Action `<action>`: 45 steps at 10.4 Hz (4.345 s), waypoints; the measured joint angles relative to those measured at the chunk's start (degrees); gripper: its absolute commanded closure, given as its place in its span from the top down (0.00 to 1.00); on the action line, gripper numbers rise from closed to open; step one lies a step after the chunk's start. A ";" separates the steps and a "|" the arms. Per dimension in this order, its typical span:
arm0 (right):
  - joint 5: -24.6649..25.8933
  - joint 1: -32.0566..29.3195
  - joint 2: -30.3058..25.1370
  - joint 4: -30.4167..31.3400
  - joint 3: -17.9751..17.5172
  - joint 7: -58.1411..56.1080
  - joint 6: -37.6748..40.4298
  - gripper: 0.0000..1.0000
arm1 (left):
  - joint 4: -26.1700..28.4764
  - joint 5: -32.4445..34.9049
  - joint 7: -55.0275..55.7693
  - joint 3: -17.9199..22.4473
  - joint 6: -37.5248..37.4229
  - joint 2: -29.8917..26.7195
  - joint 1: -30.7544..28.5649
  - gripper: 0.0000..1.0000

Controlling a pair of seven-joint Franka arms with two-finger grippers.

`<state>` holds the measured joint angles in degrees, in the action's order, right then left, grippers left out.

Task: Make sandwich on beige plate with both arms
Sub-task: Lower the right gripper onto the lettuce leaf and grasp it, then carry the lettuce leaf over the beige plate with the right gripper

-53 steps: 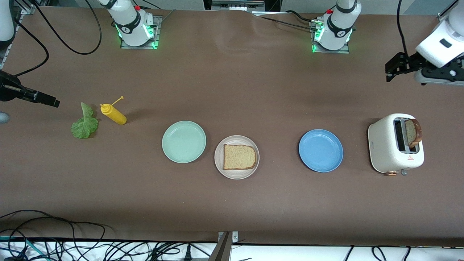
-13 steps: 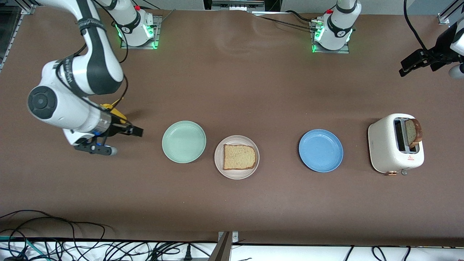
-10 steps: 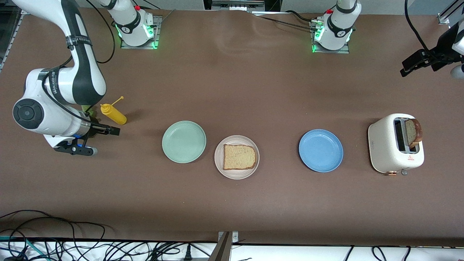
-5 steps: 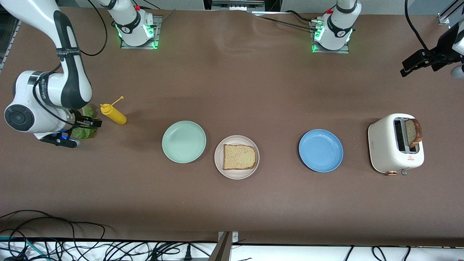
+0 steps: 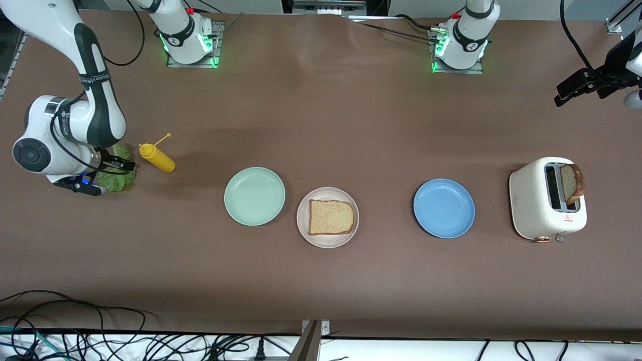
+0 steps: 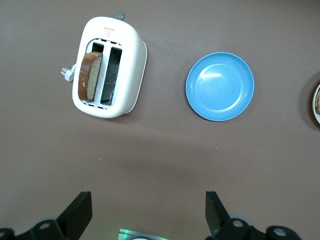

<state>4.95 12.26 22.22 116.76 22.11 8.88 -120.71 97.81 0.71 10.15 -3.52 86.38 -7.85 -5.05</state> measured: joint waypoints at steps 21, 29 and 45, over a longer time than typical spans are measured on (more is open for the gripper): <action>-0.33 -2.78 3.55 10.33 3.91 -7.39 -18.67 0.00 | 0.00 0.00 0.01 0.11 0.00 0.12 -0.04 1.00; -0.34 -2.42 0.41 7.98 3.45 -7.76 -13.07 0.00 | 0.00 0.00 0.01 0.12 0.00 0.12 -0.05 1.00; -5.44 4.51 -2.62 -29.92 -28.18 14.18 16.44 0.00 | 0.00 0.00 0.01 0.24 0.00 0.15 -0.10 1.00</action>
<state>-0.49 16.77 19.60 86.84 -6.07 23.06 -104.26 97.82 0.71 10.16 -3.28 86.38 -7.70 -5.15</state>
